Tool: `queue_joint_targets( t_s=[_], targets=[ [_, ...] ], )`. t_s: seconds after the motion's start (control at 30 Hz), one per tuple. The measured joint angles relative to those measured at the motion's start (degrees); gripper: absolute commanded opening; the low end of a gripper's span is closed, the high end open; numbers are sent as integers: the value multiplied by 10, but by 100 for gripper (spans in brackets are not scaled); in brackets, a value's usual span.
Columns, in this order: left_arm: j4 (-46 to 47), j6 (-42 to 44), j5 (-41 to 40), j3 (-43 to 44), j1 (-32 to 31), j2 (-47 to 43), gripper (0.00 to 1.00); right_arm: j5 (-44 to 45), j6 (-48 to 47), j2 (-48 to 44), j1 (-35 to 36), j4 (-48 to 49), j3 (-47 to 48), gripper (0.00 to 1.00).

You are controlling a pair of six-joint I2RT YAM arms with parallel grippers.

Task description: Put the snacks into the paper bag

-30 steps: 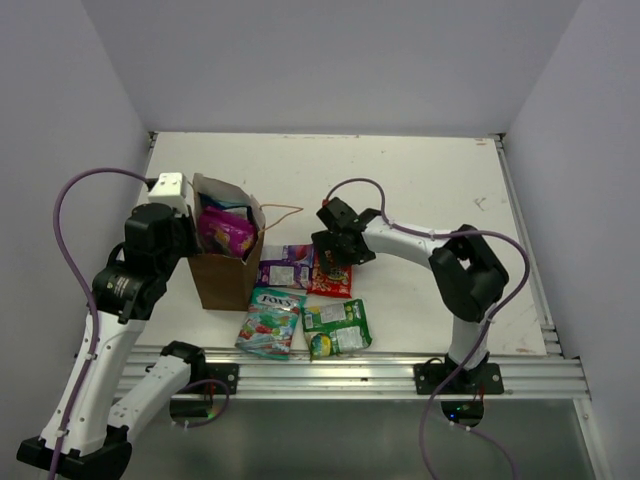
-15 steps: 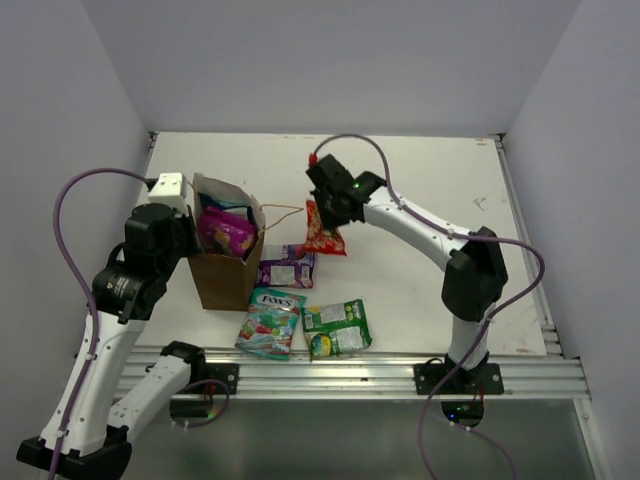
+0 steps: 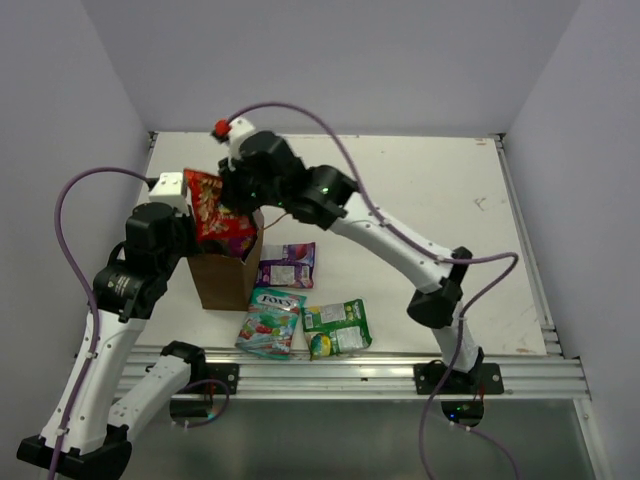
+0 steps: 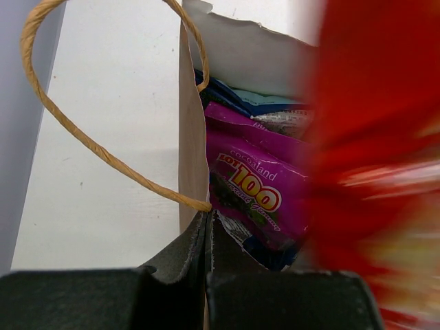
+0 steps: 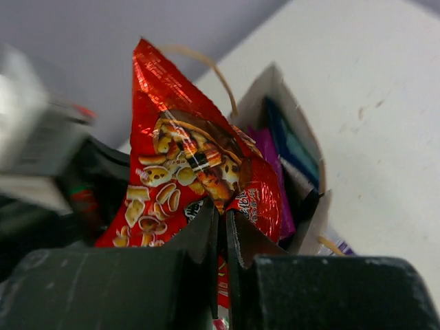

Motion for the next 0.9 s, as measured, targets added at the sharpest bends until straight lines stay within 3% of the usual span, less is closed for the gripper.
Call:
queue_joint_targets(
  t_s=[0.2, 0.23, 0.27, 0.3, 0.53, 0.67, 0.77, 0.9],
  targets=[
    [-1, 0, -2, 0, 0, -1, 0, -10, -5, 122, 29, -39, -76, 0],
    [0, 0, -2, 0, 0, -1, 0, -10, -7, 129, 31, -45, -79, 6],
    [2, 0, -1, 0, 0, -3, 0, -9, -8, 131, 32, -52, -79, 18],
    [3, 0, -1, 0, -1, -4, 0, -7, -10, 131, 33, -58, -75, 61],
    [0, 0, -2, 0, -2, -8, 0, 47, -21, 65, 32, -95, -36, 86],
    [-1, 0, -2, 0, -2, -8, 0, 109, -19, -115, 19, -55, -188, 86],
    [-1, 0, -1, 0, -2, -8, 0, 117, 2, -245, -33, -16, -332, 86],
    [-1, 0, -1, 0, -2, -8, 0, 114, 40, -301, -109, 48, -502, 84]
  ],
)
